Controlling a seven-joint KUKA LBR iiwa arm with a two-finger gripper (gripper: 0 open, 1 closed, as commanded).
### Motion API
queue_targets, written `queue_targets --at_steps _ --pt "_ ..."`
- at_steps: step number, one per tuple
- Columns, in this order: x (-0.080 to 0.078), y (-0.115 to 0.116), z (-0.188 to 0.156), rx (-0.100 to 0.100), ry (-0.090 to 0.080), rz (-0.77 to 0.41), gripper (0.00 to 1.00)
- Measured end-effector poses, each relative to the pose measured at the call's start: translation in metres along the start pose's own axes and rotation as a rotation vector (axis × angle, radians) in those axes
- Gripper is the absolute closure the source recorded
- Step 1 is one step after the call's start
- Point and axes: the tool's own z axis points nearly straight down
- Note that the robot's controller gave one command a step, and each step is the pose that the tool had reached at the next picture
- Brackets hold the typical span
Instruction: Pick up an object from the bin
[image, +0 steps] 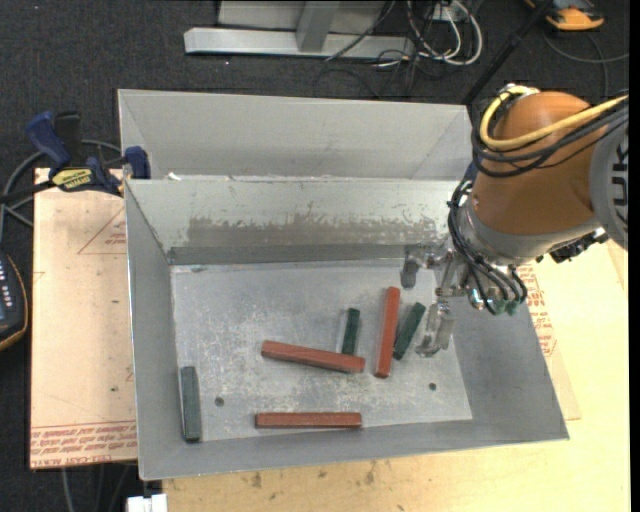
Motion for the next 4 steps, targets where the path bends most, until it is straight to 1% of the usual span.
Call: queue_targets --at_steps 1,2,3,4 --pt "-0.014 0.017 0.174 -0.001 -0.011 0.008 0.0" --pt "-0.016 0.017 0.17 0.0 -0.016 0.007 1.0" --pt "-0.014 0.017 0.171 0.0 -0.009 0.006 0.0" --pt "-0.022 0.085 0.172 -0.004 -0.009 0.276 0.0"
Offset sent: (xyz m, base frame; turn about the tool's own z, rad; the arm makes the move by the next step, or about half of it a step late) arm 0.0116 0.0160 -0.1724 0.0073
